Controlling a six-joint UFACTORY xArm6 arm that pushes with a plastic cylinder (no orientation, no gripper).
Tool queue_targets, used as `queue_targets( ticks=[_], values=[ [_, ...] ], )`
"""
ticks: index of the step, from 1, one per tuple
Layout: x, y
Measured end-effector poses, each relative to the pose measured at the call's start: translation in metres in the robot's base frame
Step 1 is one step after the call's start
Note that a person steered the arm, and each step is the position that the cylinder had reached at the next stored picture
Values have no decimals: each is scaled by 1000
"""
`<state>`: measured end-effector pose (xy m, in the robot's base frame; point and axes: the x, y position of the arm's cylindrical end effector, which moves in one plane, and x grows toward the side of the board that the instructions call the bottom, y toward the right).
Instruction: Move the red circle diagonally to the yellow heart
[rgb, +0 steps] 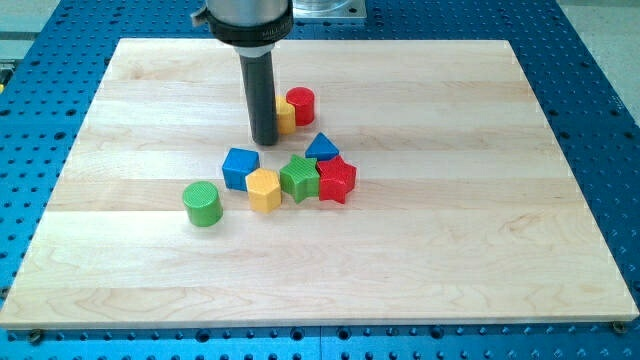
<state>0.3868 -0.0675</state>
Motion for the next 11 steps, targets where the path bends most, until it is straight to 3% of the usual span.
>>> queue_targets(
  ticks=[1, 2, 3, 4, 5, 6, 7, 9, 10, 11],
  values=[
    [-2, -27],
    [-64, -65],
    [-89, 35],
    [-55, 89],
    [-25, 70],
    [-73, 75],
    [-78, 30],
    [-42, -91],
    [9, -56],
    [16, 21]
  ],
)
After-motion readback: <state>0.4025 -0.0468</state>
